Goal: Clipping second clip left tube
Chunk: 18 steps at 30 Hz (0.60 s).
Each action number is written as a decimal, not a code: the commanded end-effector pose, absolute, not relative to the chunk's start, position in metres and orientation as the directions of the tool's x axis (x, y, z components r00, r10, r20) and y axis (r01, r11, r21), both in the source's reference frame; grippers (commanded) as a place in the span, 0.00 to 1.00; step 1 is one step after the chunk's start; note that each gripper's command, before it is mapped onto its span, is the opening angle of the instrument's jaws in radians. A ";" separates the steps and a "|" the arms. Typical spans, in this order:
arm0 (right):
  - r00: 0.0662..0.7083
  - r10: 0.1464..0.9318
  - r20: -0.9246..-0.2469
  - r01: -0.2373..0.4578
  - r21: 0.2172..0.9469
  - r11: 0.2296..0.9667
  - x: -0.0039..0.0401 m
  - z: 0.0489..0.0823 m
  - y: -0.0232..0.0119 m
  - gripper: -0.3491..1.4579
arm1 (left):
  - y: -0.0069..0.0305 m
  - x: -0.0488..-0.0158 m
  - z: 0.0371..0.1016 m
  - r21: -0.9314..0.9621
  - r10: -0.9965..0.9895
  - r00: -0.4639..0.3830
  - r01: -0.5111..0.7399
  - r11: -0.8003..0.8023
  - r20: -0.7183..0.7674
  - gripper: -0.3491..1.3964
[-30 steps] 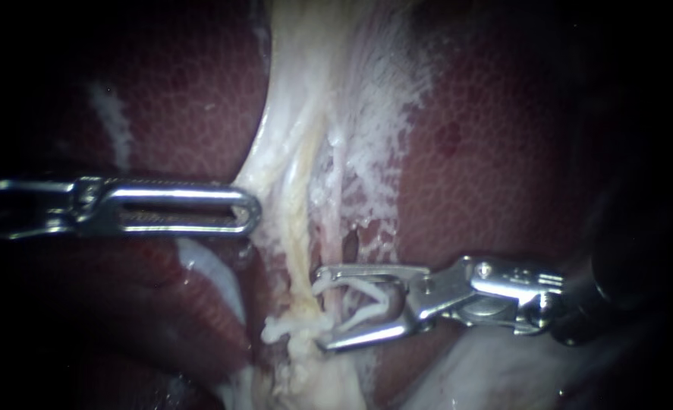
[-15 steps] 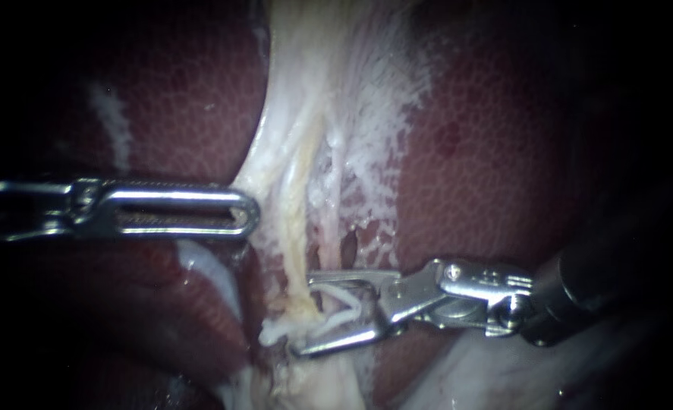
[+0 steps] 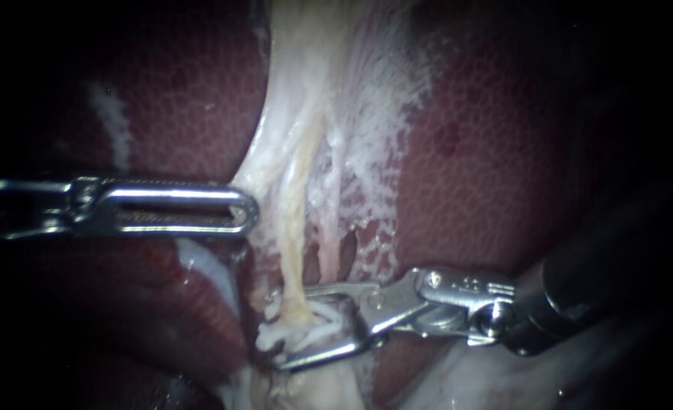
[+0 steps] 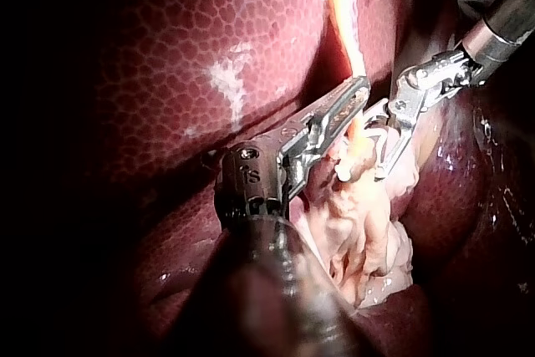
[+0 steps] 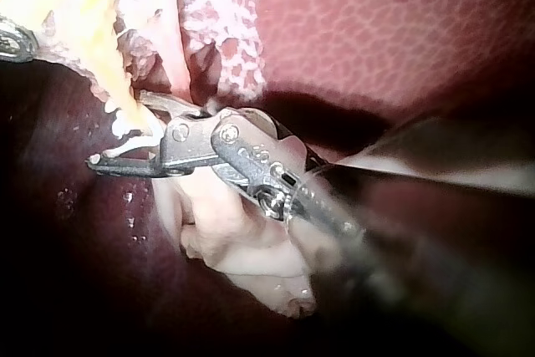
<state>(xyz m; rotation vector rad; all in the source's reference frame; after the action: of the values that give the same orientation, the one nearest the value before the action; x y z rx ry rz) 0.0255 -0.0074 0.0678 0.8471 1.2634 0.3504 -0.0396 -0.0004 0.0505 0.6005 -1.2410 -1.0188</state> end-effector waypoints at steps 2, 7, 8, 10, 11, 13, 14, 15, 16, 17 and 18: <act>0.301 0.659 -0.689 0.211 0.722 0.658 0.0258 0.0678 -0.0074 0.48 | -0.0004 -0.0396 0.0505 0.838 -0.878 -0.003 0.298 0.456 0.479 0.00; 0.301 0.660 -0.689 0.210 0.723 0.658 0.0261 0.0679 -0.0073 0.47 | -0.0004 -0.0397 0.0505 0.838 -0.878 -0.003 0.299 0.456 0.479 0.00; 0.301 0.660 -0.689 0.210 0.723 0.658 0.0261 0.0679 -0.0073 0.47 | -0.0004 -0.0397 0.0505 0.838 -0.878 -0.003 0.299 0.456 0.479 0.00; 0.301 0.660 -0.688 0.213 0.723 0.657 0.0261 0.0679 -0.0072 0.46 | -0.0004 -0.0397 0.0506 0.838 -0.878 -0.003 0.299 0.456 0.479 0.00; 0.301 0.660 -0.688 0.213 0.724 0.656 0.0261 0.0678 -0.0071 0.46 | -0.0004 -0.0397 0.0506 0.838 -0.878 -0.003 0.299 0.456 0.479 0.00; 0.301 0.662 -0.687 0.213 0.725 0.655 0.0261 0.0677 -0.0069 0.45 | -0.0005 -0.0397 0.0506 0.838 -0.878 -0.003 0.299 0.456 0.479 0.00; 0.300 0.662 -0.686 0.210 0.725 0.656 0.0260 0.0676 -0.0067 0.45 | -0.0005 -0.0397 0.0506 0.838 -0.878 -0.003 0.299 0.456 0.479 0.00; 0.300 0.663 -0.686 0.208 0.726 0.656 0.0260 0.0675 -0.0066 0.44 | -0.0005 -0.0397 0.0506 0.838 -0.878 -0.003 0.299 0.456 0.479 0.00; 0.299 0.665 -0.685 0.205 0.726 0.656 0.0260 0.0673 -0.0064 0.43 | -0.0005 -0.0397 0.0506 0.838 -0.878 -0.003 0.299 0.457 0.479 0.00; 0.299 0.665 -0.684 0.205 0.727 0.655 0.0260 0.0673 -0.0062 0.43 | -0.0005 -0.0397 0.0506 0.838 -0.878 -0.003 0.299 0.457 0.479 0.00; 0.298 0.666 -0.684 0.205 0.728 0.655 0.0260 0.0672 -0.0061 0.43 | -0.0005 -0.0397 0.0506 0.838 -0.878 -0.003 0.299 0.457 0.479 0.00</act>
<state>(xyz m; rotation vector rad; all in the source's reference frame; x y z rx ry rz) 0.0259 -0.0061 0.0672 0.8474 1.2633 0.3626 -0.0397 -0.0005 0.0506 0.5994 -1.2411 -1.0186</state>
